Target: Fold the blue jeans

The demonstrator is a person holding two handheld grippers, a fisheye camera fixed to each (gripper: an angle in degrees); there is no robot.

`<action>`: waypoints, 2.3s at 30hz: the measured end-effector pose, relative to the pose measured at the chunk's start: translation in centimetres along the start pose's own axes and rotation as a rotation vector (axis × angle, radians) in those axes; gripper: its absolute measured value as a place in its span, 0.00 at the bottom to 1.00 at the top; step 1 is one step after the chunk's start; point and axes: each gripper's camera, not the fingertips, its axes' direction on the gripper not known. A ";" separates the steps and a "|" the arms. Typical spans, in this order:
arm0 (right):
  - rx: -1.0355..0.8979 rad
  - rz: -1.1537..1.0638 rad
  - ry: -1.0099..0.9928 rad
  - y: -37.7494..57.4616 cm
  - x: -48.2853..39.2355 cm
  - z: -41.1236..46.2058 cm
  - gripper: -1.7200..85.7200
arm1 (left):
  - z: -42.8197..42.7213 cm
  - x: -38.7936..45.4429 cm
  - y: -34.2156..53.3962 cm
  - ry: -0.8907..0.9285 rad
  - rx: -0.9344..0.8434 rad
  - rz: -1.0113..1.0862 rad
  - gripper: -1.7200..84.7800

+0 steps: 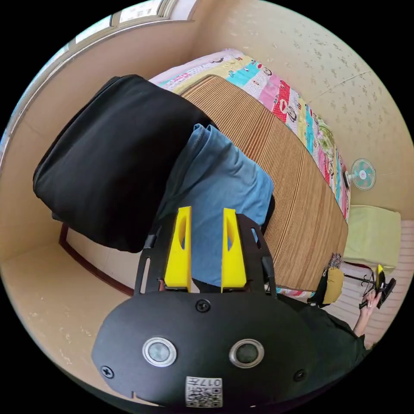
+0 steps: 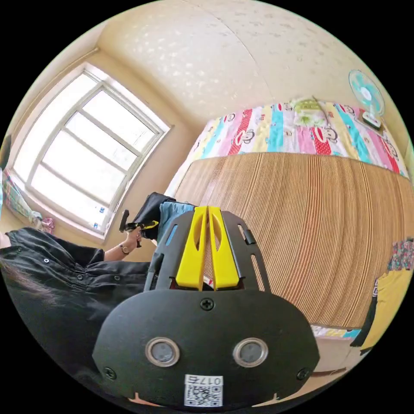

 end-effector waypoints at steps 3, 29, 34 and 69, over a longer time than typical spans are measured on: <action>0.256 -0.157 0.118 4.6 -8.9 -1.4 0.03 | 5.9 -1.7 -2.3 0.003 -0.145 0.028 0.15; 0.286 -0.344 -0.190 15.9 -17.1 21.6 0.07 | -29.6 23.7 19.1 1.171 0.151 1.248 0.09; 0.564 -0.396 -0.468 12.8 -14.1 12.9 0.04 | -28.7 19.2 16.0 1.320 0.152 0.967 0.09; 0.182 -0.391 -0.350 13.4 -17.1 23.3 0.19 | -16.0 35.7 23.5 1.283 0.170 1.103 0.08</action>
